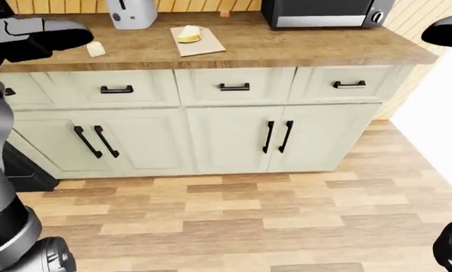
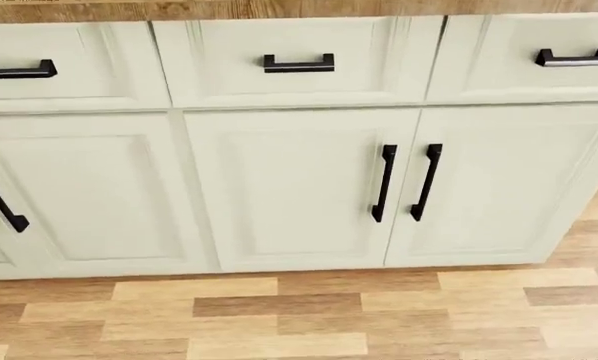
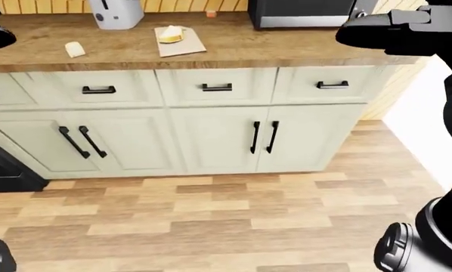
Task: Pick up the wedge of cheese and place it on the slice of bread to prepare a simple cheese on bread dish.
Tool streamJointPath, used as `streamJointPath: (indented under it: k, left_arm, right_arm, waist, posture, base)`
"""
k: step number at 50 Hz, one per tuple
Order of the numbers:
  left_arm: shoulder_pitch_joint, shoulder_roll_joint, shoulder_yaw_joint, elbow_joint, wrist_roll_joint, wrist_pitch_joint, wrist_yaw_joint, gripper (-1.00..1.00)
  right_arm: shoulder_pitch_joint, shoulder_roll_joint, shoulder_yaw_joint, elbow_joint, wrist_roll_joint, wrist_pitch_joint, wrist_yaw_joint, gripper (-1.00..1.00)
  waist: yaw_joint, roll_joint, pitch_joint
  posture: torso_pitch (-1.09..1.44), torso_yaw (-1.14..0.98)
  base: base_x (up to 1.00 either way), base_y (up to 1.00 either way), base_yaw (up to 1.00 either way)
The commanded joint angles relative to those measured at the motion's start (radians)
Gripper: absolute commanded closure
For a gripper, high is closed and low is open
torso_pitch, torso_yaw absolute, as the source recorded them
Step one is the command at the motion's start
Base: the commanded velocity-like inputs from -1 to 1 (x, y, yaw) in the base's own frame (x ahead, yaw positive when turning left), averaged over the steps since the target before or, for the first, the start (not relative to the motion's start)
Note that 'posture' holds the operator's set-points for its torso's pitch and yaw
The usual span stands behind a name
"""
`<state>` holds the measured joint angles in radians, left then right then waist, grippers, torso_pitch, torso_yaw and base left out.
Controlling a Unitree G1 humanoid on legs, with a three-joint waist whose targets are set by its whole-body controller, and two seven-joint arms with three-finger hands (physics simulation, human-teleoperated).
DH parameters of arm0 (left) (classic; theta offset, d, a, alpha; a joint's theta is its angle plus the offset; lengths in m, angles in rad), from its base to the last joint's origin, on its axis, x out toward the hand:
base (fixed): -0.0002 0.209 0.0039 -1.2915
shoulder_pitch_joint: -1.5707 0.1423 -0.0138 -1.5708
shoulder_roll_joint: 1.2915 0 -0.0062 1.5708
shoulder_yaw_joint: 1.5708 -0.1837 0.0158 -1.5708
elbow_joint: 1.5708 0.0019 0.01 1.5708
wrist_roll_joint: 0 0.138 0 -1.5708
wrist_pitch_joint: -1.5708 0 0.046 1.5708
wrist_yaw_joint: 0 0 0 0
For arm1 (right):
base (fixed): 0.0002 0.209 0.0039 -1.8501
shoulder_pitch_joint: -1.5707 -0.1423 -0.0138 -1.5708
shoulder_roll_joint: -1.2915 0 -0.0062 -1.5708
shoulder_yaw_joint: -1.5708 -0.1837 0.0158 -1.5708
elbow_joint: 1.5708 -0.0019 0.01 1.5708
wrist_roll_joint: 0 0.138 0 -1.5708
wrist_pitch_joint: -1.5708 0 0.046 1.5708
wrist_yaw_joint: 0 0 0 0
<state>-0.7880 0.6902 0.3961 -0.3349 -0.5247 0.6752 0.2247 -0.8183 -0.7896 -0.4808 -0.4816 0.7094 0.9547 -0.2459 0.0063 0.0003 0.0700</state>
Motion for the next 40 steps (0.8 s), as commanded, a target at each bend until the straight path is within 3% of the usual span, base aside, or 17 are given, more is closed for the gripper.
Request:
streamJointPath:
  k: [1,3,4,6,9,13,14,15,19,26,28,29,30,31,34,38,40]
  left_arm:
    - [-0.047,0.013,0.061,-0.008,-0.074,-0.017,0.033,-1.00]
    - [-0.039,0.044,0.057,-0.007,-0.100,-0.026,0.053,-1.00]
    - [-0.033,0.053,0.054,-0.006,-0.110,-0.035,0.058,-1.00]
    - [-0.021,0.075,0.045,-0.003,-0.108,-0.052,0.063,-1.00]
    - [-0.007,0.102,0.031,0.001,-0.070,-0.066,0.063,-1.00]
    - [-0.011,0.106,0.023,-0.024,-0.051,-0.045,0.052,-1.00]
    - [-0.013,0.105,0.021,-0.024,-0.039,-0.046,0.050,-1.00]
    - [-0.016,0.106,0.023,-0.030,-0.034,-0.040,0.048,-1.00]
    - [-0.036,0.095,0.052,-0.031,-0.054,-0.018,0.055,-1.00]
    - [-0.018,0.110,0.045,-0.011,-0.047,-0.037,0.051,-1.00]
    - [-0.008,0.112,0.052,-0.004,-0.051,-0.043,0.045,-1.00]
    - [-0.009,0.114,0.053,-0.005,-0.055,-0.041,0.047,-1.00]
    - [-0.008,0.119,0.051,-0.007,-0.054,-0.041,0.046,-1.00]
    - [-0.006,0.121,0.056,-0.006,-0.058,-0.039,0.046,-1.00]
    - [0.002,0.132,0.071,-0.012,-0.073,-0.032,0.057,-1.00]
    - [-0.001,0.139,0.064,-0.040,-0.092,-0.010,0.079,-1.00]
    - [0.005,0.147,0.077,-0.045,-0.104,-0.004,0.085,-1.00]
  right_arm:
    - [0.020,-0.019,-0.006,-0.009,0.029,-0.084,-0.020,-1.00]
    - [0.041,-0.032,-0.007,-0.004,0.041,-0.103,-0.026,-1.00]
    - [0.047,-0.038,-0.006,-0.005,0.051,-0.105,-0.027,-1.00]
    - [0.054,-0.047,-0.004,-0.012,0.074,-0.107,-0.034,-1.00]
    - [0.061,-0.047,0.013,-0.006,0.075,-0.123,-0.036,-1.00]
    - [0.061,-0.045,0.015,-0.012,0.076,-0.120,-0.038,-1.00]
    - [0.065,-0.046,0.013,-0.012,0.077,-0.120,-0.037,-1.00]
    - [0.070,-0.050,0.016,-0.012,0.070,-0.123,-0.031,-1.00]
    - [0.068,-0.040,0.028,-0.009,0.059,-0.127,-0.024,-1.00]
    - [0.054,-0.025,0.036,-0.015,0.039,-0.113,-0.011,-1.00]
    - [0.047,-0.029,0.029,-0.019,0.043,-0.106,-0.011,-1.00]
    - [0.049,-0.027,0.032,-0.017,0.039,-0.110,-0.009,-1.00]
    - [0.050,-0.023,0.038,-0.012,0.032,-0.117,-0.004,-1.00]
    - [0.046,-0.021,0.043,-0.012,0.029,-0.115,-0.004,-1.00]
    - [0.038,-0.020,0.040,-0.020,0.033,-0.100,-0.004,-1.00]
    - [0.040,-0.020,0.036,-0.024,0.032,-0.096,-0.001,-1.00]
    - [0.044,-0.023,0.039,-0.025,0.025,-0.095,0.004,-1.00]
  waist:
    - [0.001,-0.002,-0.021]
    - [0.001,-0.005,-0.023]
    - [-0.004,0.000,-0.045]
    - [-0.005,-0.027,-0.037]
    - [-0.004,-0.035,-0.052]
    - [-0.012,0.020,-0.030]
    - [-0.014,0.041,-0.030]
    - [-0.015,0.083,-0.044]
    - [-0.006,0.051,-0.033]
    - [-0.014,-0.018,-0.026]
    - [-0.012,-0.052,-0.029]
    - [-0.012,-0.086,-0.042]
    - [-0.020,-0.047,-0.031]
    - [-0.010,-0.065,-0.037]
    - [-0.008,-0.054,-0.049]
    - [-0.007,-0.009,-0.027]
    - [-0.013,0.034,-0.030]
  posture:
    - [0.00,0.00]
    - [0.00,0.00]
    - [0.00,0.00]
    - [0.00,0.00]
    - [0.00,0.00]
    - [0.00,0.00]
    - [0.00,0.00]
    - [0.00,0.00]
    - [0.00,0.00]
    - [0.00,0.00]
    - [0.00,0.00]
    - [0.00,0.00]
    - [0.00,0.00]
    - [0.00,0.00]
    - [0.00,0.00]
    - [0.00,0.00]
    - [0.00,0.00]
  base:
    - [0.00,0.00,0.00]
    - [0.00,0.00,0.00]
    - [0.00,0.27,0.00]
    - [0.00,0.30,0.00]
    - [0.00,0.31,0.00]
    - [0.00,0.29,0.00]
    - [0.00,0.30,0.00]
    - [0.00,0.29,0.00]
    - [0.00,0.29,0.00]
    - [0.00,0.29,0.00]
    - [0.00,0.29,0.00]
    - [0.00,0.30,0.00]
    - [0.00,0.30,0.00]
    - [0.00,0.29,0.00]
    - [0.00,0.29,0.00]
    - [0.00,0.30,0.00]
    - [0.00,0.29,0.00]
